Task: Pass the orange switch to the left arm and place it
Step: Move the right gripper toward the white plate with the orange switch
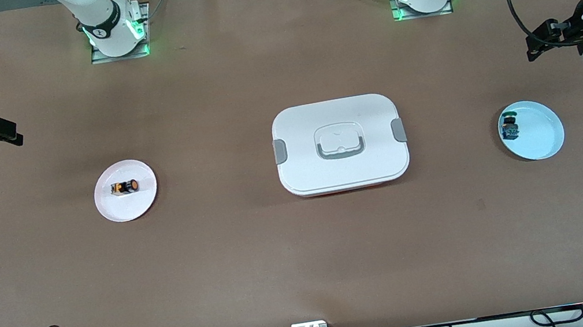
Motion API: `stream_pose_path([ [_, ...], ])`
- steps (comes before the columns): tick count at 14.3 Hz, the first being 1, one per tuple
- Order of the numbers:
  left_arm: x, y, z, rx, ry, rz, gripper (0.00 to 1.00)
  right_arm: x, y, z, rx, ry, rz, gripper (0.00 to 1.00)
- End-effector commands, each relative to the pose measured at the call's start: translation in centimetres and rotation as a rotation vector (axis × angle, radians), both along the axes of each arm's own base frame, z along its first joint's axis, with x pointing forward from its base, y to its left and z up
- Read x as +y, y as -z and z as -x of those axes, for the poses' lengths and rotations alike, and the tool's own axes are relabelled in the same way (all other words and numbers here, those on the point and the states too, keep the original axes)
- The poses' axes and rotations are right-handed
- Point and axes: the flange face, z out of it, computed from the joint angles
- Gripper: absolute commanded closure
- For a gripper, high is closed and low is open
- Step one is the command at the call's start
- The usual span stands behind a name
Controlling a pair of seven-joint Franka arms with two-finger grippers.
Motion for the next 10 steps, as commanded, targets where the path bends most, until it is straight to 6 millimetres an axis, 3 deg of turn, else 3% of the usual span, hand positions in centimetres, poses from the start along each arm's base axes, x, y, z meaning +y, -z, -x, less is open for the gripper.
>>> stream_pose_path([
  [1, -0.3, -0.6, -0.2, 0.006, 0.012, 0.009, 0.00, 0.2, -0.9, 0.3, 0.006, -0.017, 0.004, 0.00],
  [6, -0.4, -0.6, -0.2, 0.006, 0.013, 0.008, 0.00, 0.1, -0.9, 0.0, 0.007, -0.013, -0.002, 0.00],
  [10, -0.4, -0.6, -0.2, 0.006, 0.013, 0.008, 0.00, 0.2, 1.5, -1.1, 0.048, -0.005, 0.002, 0.00],
])
